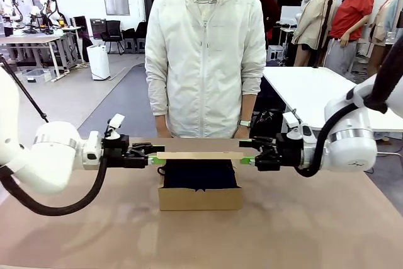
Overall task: Pack the items into the box.
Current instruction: Close the Mailer Box.
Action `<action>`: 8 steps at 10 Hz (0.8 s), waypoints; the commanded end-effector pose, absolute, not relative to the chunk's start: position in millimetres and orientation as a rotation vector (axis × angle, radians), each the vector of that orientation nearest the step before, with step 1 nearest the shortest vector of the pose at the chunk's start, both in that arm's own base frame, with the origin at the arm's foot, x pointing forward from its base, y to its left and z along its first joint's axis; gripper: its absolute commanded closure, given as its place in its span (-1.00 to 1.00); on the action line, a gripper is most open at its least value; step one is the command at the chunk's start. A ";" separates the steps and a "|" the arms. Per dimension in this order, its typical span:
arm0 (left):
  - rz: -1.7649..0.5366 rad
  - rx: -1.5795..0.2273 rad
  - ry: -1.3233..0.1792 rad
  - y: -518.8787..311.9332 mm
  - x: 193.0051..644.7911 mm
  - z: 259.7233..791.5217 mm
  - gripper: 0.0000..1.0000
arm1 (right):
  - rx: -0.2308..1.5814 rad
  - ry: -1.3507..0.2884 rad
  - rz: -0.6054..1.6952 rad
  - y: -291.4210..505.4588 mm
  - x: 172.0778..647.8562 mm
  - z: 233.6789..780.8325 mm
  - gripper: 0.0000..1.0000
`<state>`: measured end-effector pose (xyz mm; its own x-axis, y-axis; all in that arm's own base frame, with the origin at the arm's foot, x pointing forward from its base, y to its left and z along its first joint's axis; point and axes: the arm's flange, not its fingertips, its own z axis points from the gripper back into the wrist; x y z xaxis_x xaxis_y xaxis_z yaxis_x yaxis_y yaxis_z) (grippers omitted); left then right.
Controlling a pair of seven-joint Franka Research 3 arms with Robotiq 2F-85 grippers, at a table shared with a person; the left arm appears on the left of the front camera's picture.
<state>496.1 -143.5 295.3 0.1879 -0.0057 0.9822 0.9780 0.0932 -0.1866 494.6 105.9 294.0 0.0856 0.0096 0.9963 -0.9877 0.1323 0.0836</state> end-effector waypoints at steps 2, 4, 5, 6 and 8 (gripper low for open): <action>-0.927 -1.178 -1.223 -87.2 454.5 295.9 -1.00 | 1.036 -1.269 0.887 57.8 473.9 302.8 -1.00; -0.890 -1.187 -1.417 -69.3 446.7 310.6 -1.00 | 1.078 -1.330 0.778 66.9 477.3 315.1 -1.00; -0.873 -1.190 -1.479 -82.4 457.2 316.3 -1.00 | 1.127 -1.294 0.766 89.3 487.6 316.5 -1.00; -0.865 -1.202 -1.450 -101.9 474.9 317.0 -1.00 | 1.172 -1.230 0.763 111.6 502.0 315.8 -1.00; -0.952 -1.274 -1.316 -145.8 509.5 310.1 -1.00 | 1.185 -1.128 0.860 148.2 524.3 308.1 -1.00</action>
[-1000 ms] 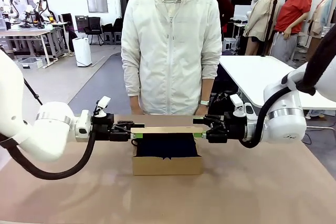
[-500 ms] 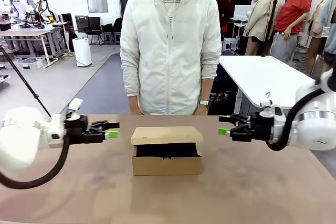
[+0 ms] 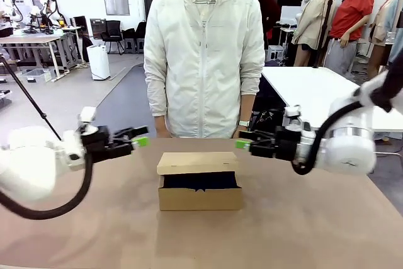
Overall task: Pack the items into the box.
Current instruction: Close the Mailer Box.
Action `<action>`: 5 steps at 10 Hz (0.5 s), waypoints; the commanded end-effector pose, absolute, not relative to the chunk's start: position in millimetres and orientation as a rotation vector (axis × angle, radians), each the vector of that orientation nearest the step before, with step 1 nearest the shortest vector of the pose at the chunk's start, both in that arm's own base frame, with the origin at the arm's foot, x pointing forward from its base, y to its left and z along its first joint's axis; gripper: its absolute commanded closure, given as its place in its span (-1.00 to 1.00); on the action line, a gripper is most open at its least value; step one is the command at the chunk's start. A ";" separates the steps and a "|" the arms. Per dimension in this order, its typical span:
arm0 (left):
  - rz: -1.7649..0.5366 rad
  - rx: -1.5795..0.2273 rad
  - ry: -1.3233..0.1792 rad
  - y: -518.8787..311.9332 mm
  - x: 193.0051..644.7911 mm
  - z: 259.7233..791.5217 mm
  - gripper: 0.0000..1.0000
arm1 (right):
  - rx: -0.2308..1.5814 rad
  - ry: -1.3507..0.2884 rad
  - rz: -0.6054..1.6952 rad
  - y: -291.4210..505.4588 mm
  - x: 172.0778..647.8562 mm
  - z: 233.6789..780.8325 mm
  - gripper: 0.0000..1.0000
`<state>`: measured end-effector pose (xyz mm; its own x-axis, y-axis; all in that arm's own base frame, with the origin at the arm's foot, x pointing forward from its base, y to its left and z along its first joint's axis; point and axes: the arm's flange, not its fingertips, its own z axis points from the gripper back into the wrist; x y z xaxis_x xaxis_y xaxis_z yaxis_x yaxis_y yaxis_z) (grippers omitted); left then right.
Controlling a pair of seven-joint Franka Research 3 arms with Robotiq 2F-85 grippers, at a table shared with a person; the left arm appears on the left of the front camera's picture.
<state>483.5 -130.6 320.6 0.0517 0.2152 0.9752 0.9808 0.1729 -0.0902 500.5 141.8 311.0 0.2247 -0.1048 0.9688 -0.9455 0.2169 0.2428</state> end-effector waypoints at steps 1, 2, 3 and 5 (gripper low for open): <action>-0.986 -1.274 -1.222 -168.9 522.4 303.4 -1.00 | 1.164 -1.082 0.922 161.7 529.8 304.9 -1.00; -1.041 -1.289 -1.150 -186.7 528.6 297.4 -1.00 | 1.157 -1.042 0.980 170.8 530.0 300.0 -1.00; -1.042 -1.208 -1.088 -198.5 533.1 289.1 -1.00 | 1.150 -0.989 1.031 175.5 526.7 295.7 -1.00; -1.094 -1.193 -0.984 -208.2 534.4 270.9 -1.00 | 1.063 -0.882 1.194 178.0 517.3 284.1 -1.00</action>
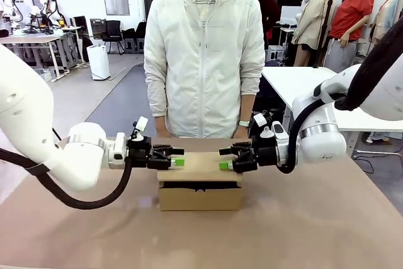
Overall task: Pack the items into the box.
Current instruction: Close the Mailer Box.
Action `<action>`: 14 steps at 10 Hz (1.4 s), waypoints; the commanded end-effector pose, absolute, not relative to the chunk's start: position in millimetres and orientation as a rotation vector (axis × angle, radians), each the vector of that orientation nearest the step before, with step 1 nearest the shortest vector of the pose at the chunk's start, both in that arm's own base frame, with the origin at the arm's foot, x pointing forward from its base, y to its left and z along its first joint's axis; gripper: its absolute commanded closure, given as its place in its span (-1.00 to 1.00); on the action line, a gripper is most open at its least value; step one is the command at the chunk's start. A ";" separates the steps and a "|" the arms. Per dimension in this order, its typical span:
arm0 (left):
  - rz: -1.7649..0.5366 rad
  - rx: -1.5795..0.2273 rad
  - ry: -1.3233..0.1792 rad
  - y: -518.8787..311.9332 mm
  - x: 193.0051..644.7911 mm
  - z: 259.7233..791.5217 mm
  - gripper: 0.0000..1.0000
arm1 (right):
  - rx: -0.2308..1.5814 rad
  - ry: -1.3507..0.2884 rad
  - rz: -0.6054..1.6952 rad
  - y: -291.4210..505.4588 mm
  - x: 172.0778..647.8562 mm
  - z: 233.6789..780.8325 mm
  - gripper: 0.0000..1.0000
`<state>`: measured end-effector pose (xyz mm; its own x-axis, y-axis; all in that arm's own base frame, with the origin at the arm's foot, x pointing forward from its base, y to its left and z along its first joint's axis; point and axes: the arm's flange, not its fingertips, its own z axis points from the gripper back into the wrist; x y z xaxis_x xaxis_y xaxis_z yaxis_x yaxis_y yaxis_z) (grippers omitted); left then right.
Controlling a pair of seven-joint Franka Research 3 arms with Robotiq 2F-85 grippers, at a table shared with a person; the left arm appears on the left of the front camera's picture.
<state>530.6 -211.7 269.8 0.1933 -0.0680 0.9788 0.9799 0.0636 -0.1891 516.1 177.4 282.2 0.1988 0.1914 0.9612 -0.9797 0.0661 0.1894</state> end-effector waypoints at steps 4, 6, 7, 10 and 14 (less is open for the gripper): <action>-1.203 -1.157 -0.914 -203.7 526.4 253.6 -1.00 | 1.020 -0.850 1.263 177.9 510.2 262.5 -1.00; -1.210 -1.142 -0.914 -203.8 526.8 251.8 -1.00 | 1.034 -0.859 1.256 177.9 512.2 261.1 -1.00; -1.223 -1.122 -0.915 -203.0 526.3 252.7 -1.00 | 1.042 -0.869 1.259 177.7 512.7 263.9 -1.00; -1.209 -1.089 -0.982 -175.4 513.1 302.3 -1.00 | 1.274 -0.935 1.077 155.6 508.6 310.4 -1.00; -0.852 -1.192 -0.942 -82.9 472.7 364.8 -1.00 | 1.382 -0.718 0.587 82.9 494.0 375.1 -1.00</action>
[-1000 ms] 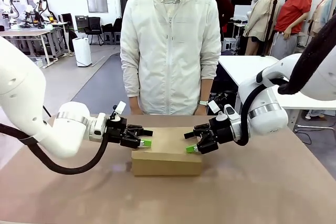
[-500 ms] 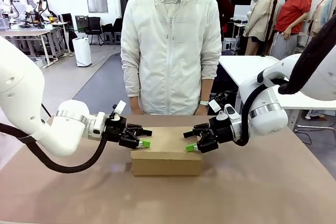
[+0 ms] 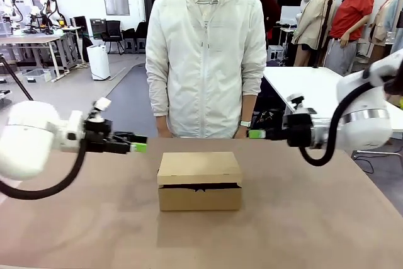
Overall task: Pack the items into the box.
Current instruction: Close the Mailer Box.
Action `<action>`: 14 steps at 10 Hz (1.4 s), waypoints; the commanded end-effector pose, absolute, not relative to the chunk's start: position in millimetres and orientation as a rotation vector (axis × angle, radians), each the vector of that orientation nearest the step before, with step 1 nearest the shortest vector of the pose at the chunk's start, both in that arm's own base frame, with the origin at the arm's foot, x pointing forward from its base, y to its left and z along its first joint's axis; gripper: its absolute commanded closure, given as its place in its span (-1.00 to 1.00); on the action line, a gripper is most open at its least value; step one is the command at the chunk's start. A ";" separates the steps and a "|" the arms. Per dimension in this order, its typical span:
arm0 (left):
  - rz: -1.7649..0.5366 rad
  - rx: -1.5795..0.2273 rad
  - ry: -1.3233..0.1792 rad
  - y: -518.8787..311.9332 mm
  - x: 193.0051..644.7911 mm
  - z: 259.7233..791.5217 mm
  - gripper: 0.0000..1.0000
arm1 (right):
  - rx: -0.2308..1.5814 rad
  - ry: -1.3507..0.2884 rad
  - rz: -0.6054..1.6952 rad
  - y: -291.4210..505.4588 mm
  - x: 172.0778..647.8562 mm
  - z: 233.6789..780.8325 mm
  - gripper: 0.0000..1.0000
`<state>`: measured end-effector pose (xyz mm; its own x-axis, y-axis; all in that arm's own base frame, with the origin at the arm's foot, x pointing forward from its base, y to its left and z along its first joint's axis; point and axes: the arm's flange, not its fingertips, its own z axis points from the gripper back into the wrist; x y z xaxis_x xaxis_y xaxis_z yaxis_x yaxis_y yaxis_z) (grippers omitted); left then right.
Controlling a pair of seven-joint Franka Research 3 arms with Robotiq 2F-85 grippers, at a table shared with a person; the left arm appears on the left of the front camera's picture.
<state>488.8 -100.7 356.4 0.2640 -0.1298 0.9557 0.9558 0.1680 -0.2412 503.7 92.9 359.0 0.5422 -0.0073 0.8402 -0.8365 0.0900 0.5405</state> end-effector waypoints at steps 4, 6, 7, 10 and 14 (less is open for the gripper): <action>-0.125 -1.470 -0.688 72.9 411.9 391.9 -1.00 | 1.420 -0.465 0.140 -52.6 449.4 405.1 -1.00; 0.032 -1.410 -0.560 104.7 397.1 393.3 -1.00 | 1.418 -0.449 0.016 -102.4 430.2 405.4 -1.00; 0.042 -1.343 -0.508 105.6 402.9 387.8 -1.00 | 1.337 -0.496 -0.073 -106.0 433.9 401.4 -1.00; -0.053 -1.453 -0.623 117.1 397.4 382.6 -1.00 | 1.381 -0.475 -0.002 -120.0 430.5 398.8 -1.00; -0.053 -1.453 -0.623 117.1 397.4 382.6 -1.00 | 1.381 -0.475 -0.002 -120.0 430.5 398.8 -1.00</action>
